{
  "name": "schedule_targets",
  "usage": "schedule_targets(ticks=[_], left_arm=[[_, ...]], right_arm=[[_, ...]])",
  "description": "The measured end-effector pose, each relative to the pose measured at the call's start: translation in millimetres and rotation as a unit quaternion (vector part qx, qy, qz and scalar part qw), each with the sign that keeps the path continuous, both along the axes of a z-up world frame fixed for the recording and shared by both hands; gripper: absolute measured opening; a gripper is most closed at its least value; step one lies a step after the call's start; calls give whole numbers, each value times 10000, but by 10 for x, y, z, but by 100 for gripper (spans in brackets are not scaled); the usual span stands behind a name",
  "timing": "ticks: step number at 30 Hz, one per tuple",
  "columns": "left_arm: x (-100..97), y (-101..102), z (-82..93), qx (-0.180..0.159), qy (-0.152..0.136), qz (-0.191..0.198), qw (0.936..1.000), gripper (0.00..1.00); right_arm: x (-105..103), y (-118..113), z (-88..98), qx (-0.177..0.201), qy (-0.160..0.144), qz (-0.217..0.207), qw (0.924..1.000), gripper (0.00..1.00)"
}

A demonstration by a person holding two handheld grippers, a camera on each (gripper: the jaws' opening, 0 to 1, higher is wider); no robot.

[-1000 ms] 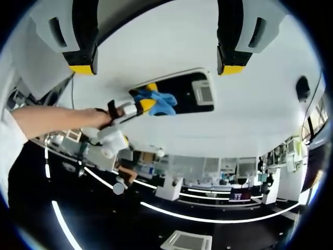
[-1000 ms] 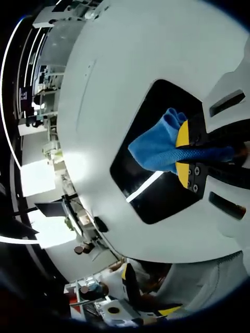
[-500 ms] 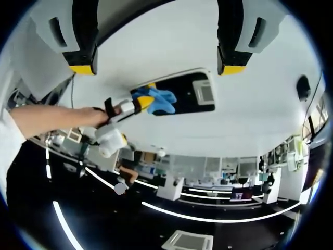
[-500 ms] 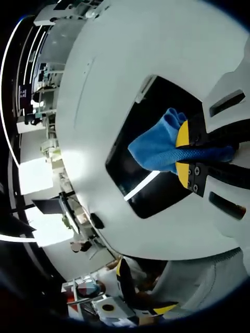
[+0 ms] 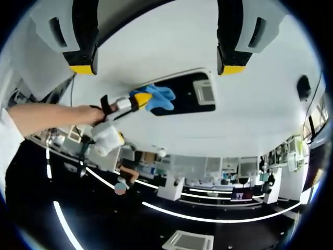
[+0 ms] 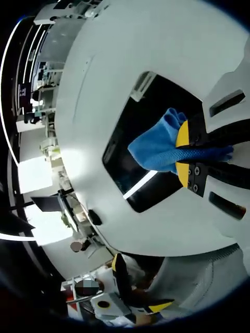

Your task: Wipe the mirror surface with the cleaning cloth until all visible marks leave the cleaned area.

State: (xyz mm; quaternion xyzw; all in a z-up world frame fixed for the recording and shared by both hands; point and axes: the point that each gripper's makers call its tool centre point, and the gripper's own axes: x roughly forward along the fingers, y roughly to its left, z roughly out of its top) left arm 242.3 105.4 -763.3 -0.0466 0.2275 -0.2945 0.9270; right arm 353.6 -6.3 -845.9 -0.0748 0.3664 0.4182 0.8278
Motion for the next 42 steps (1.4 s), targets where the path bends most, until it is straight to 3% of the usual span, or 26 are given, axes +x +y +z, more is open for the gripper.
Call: schedule_targets(ticks=[17, 29, 42], left_arm=[[-10, -8, 5, 13, -31, -19, 10000, 95], [-4, -5, 11, 7, -56, -6, 10000, 95], [-6, -4, 16, 15, -72, 17, 10000, 95]], right_arm=[[-272, 29, 45, -50, 34, 97, 9999, 3], [-134, -82, -63, -77, 76, 150, 9998, 3], [-126, -93, -82, -87, 46, 167, 9998, 3]])
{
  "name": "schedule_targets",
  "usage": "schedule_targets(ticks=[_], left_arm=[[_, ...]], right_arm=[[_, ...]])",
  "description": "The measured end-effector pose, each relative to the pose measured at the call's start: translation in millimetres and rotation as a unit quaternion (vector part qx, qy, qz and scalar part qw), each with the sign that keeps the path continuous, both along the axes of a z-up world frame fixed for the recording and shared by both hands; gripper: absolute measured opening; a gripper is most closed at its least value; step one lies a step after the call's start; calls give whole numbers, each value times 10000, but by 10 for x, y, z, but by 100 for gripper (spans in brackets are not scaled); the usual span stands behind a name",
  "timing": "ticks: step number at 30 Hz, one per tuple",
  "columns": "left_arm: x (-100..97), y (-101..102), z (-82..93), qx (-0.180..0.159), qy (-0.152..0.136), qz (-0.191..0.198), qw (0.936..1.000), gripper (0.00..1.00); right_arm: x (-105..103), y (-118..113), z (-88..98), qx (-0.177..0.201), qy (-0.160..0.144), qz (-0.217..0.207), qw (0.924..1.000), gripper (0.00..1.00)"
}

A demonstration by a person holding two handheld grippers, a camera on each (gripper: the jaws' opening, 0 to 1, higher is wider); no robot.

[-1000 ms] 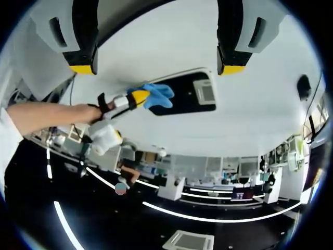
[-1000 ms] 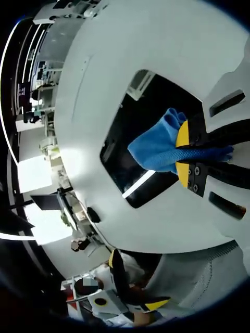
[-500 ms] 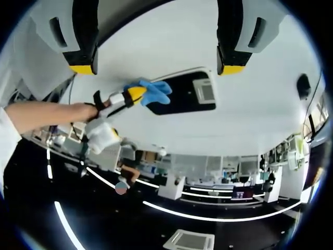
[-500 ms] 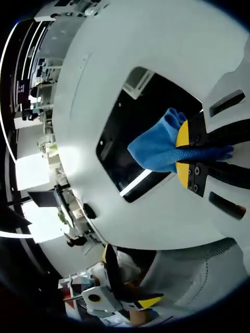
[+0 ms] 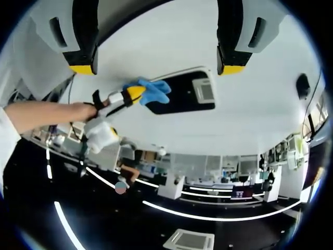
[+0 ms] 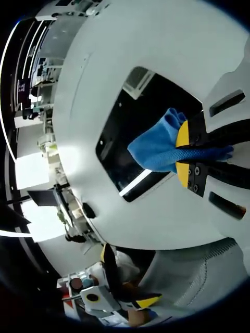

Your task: Wipe the mirror surface with the cleaning cloth until all visible marks leave the cleaned area.

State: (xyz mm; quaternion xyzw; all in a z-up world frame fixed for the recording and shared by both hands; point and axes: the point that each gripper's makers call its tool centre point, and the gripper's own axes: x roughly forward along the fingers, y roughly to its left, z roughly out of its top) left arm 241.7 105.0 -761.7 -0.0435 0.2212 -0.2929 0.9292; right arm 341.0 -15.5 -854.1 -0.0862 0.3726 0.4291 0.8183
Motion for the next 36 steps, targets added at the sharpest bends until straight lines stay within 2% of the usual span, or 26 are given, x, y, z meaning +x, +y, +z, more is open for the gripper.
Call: schedule_targets(ticks=[11, 26, 36], left_arm=[[1, 5, 1, 13, -5, 7, 10000, 95], [-5, -3, -13, 54, 12, -25, 10000, 95], [-5, -6, -19, 69, 26, -38, 10000, 95]], right_arm=[[-41, -4, 16, 24, -16, 0, 10000, 3], [-74, -241, 36, 7, 20, -186, 9998, 3], [-76, -304, 37, -8, 28, -227, 9997, 3]])
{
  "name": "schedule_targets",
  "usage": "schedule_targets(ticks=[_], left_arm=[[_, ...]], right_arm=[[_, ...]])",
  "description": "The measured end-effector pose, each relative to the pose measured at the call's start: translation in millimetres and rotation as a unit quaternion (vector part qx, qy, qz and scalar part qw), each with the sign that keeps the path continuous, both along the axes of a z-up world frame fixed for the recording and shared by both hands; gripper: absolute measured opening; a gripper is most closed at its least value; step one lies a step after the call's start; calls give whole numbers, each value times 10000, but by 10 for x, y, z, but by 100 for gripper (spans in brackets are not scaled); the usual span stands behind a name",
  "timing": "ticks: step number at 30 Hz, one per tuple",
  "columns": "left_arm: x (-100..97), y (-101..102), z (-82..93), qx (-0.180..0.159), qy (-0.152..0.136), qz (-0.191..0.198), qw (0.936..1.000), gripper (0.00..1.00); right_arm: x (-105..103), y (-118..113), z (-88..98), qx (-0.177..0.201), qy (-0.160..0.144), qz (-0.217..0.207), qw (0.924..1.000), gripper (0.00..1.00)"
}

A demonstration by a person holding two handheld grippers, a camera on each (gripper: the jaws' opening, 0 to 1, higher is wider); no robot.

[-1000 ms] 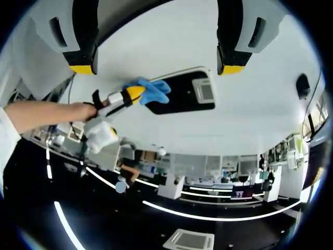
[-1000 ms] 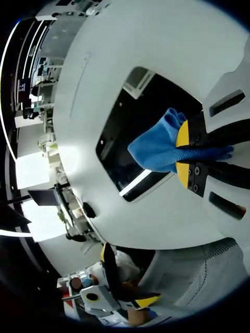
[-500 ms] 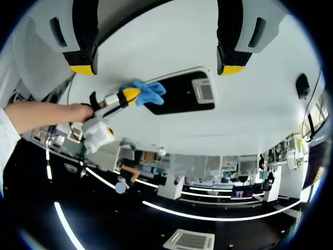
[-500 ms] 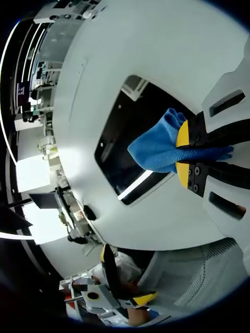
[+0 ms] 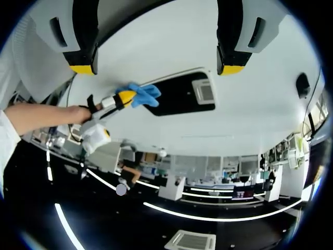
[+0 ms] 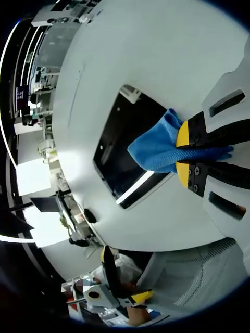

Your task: Wipe the mirror surface with the cleaning cloth until all visible marks leave the cleaned area.

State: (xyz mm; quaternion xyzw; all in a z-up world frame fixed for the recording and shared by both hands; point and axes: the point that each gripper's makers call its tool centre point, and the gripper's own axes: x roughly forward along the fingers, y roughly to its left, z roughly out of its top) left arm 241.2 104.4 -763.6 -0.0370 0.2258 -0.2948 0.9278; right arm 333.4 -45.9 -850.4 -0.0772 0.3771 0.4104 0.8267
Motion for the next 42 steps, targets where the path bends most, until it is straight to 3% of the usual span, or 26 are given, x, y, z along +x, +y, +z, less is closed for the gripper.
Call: schedule_targets(ticks=[17, 42], left_arm=[[1, 4, -1, 8, -6, 19, 10000, 95], [12, 15, -8, -12, 30, 64, 10000, 95]], right_arm=[[46, -9, 0, -57, -61, 39, 10000, 3], [332, -12, 1, -23, -195, -152, 9997, 3]])
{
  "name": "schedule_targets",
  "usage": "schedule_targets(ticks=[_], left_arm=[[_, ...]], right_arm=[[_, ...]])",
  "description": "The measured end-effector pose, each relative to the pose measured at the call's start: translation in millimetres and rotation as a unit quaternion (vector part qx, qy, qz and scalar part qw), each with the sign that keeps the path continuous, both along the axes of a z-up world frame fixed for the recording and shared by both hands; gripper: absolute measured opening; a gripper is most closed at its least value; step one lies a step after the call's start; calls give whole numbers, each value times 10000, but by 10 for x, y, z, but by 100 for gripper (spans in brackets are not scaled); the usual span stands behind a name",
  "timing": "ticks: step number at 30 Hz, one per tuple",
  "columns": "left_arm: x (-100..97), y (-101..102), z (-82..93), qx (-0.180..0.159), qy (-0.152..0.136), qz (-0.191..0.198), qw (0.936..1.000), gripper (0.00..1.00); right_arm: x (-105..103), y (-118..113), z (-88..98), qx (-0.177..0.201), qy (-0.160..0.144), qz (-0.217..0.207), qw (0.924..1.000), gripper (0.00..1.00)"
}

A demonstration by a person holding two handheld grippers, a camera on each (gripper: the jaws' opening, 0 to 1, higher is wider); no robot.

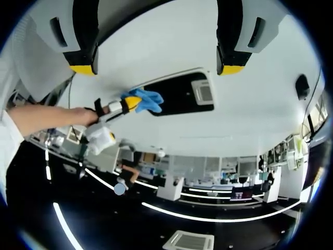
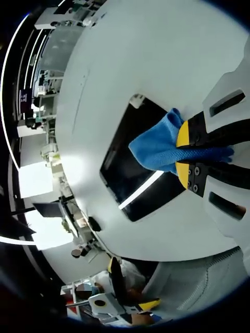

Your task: Wipe the mirror surface with the cleaning cloth until all visible marks leave the cleaned area.

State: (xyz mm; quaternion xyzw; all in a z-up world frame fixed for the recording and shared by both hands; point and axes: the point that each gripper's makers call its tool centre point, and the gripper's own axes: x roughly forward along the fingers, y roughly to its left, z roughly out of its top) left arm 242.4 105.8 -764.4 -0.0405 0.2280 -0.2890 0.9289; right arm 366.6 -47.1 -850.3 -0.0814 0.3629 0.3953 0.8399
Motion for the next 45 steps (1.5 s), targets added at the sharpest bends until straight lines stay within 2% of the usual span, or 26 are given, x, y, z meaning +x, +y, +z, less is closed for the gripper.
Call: schedule_targets(ticks=[19, 35, 42, 45], left_arm=[[7, 1, -5, -14, 43, 2, 10000, 94], [17, 7, 2, -77, 71, 33, 9999, 95], [13, 5, -6, -55, 96, 22, 9999, 94], [11, 0, -13, -22, 97, -1, 10000, 95]], right_arm=[[146, -8, 0, 32, -28, -40, 10000, 3], [152, 62, 59, 42, -49, -88, 9999, 3], [326, 29, 18, 65, -48, -118, 9999, 3], [329, 35, 28, 64, -45, -125, 9999, 3]])
